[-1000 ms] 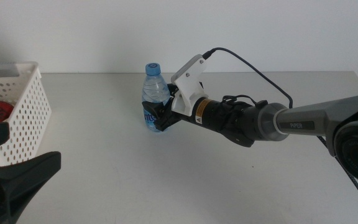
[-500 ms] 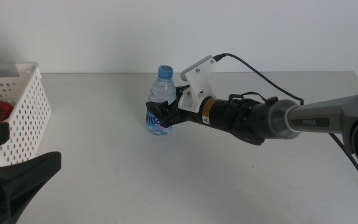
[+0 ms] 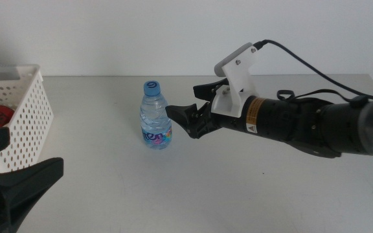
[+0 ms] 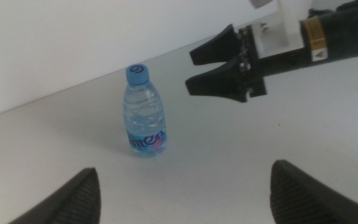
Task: Use arms to grab the bottles and put them into the dustbin to the left of the table.
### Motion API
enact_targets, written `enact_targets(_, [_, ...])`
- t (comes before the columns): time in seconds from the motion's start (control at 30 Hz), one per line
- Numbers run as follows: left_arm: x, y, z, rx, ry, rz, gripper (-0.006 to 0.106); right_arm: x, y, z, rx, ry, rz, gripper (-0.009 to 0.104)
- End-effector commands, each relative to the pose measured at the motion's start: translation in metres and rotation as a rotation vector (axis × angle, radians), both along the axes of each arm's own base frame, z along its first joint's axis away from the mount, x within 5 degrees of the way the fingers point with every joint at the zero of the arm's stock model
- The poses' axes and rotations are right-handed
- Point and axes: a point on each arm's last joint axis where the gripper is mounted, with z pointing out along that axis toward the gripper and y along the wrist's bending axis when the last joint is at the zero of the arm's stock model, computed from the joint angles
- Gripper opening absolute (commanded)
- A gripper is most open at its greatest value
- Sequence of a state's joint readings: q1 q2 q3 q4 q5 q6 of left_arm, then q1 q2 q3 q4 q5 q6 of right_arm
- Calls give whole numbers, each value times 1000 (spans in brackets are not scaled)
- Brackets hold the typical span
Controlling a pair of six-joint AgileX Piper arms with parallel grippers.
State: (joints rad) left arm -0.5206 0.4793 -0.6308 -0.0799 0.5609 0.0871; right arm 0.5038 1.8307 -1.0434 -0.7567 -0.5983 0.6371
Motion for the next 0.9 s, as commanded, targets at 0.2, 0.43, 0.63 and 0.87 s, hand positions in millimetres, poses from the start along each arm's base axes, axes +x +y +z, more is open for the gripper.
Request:
enact_targets(0.2, [1, -1, 14, -67, -68, 1, 94, -70, -38, 96, 72, -76, 28, 71])
enact_targets(0.43, [1, -1, 14, -67, -68, 1, 94, -114, -60, 133, 71, -22, 46, 66])
enact_targets(0.63, [1, -1, 14, -67, -68, 1, 94, -141, -77, 153, 140, -72, 34, 64])
enact_targets(0.87, [1, -1, 14, -67, -68, 1, 94, -152, -91, 133, 123, -150, -52, 64])
